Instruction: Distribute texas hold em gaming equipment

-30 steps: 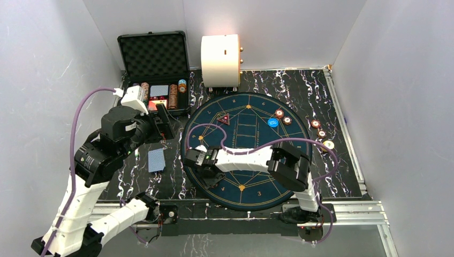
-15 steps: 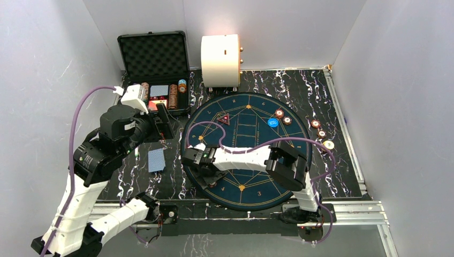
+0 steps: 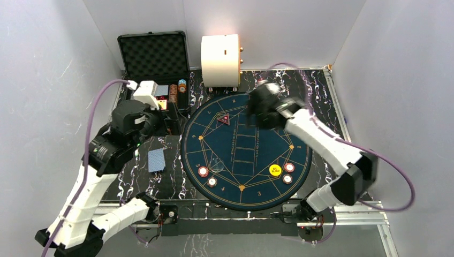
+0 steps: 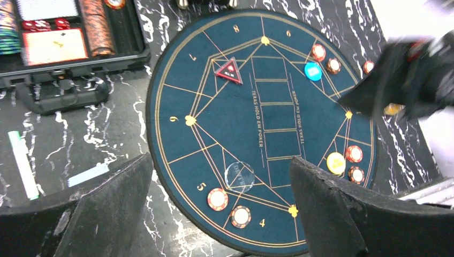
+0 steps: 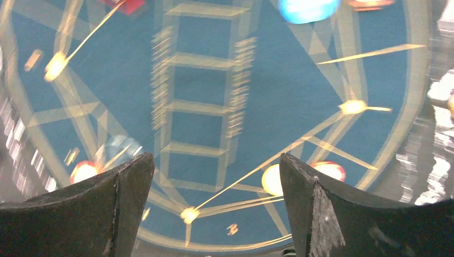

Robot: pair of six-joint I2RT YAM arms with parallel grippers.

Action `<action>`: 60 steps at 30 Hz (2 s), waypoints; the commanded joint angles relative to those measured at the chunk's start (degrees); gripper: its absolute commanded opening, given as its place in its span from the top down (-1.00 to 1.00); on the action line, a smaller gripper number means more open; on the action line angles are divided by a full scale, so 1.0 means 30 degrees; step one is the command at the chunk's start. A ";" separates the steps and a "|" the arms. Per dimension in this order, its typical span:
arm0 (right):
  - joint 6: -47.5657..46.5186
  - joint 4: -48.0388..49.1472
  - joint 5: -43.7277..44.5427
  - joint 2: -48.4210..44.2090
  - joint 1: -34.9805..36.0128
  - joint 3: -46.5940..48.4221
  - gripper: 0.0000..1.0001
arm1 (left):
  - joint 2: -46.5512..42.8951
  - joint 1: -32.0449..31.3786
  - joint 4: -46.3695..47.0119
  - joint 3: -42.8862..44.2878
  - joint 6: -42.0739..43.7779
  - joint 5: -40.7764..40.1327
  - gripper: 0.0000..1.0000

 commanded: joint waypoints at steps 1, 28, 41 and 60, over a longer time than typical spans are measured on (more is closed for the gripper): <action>-0.1831 -0.0465 0.0183 -0.3258 -0.7245 -0.2682 -0.90 | 0.1137 -0.0106 0.2160 -0.1652 0.0670 0.2259 -0.97; -0.6944 0.6073 -0.6294 -0.1408 -2.5724 -0.8905 -0.82 | 0.3293 -0.4855 0.4811 -0.5143 0.3068 -0.1331 -0.97; -0.6850 0.6322 -0.6995 0.0113 -2.5724 -0.8760 -0.61 | 0.3383 -0.4827 0.4823 -0.5230 0.3019 -0.1190 -0.97; -0.6973 0.6301 -0.6705 0.1083 -2.5724 -0.8084 -0.34 | 0.3394 -0.4776 0.4795 -0.5387 0.3071 -0.0981 -0.97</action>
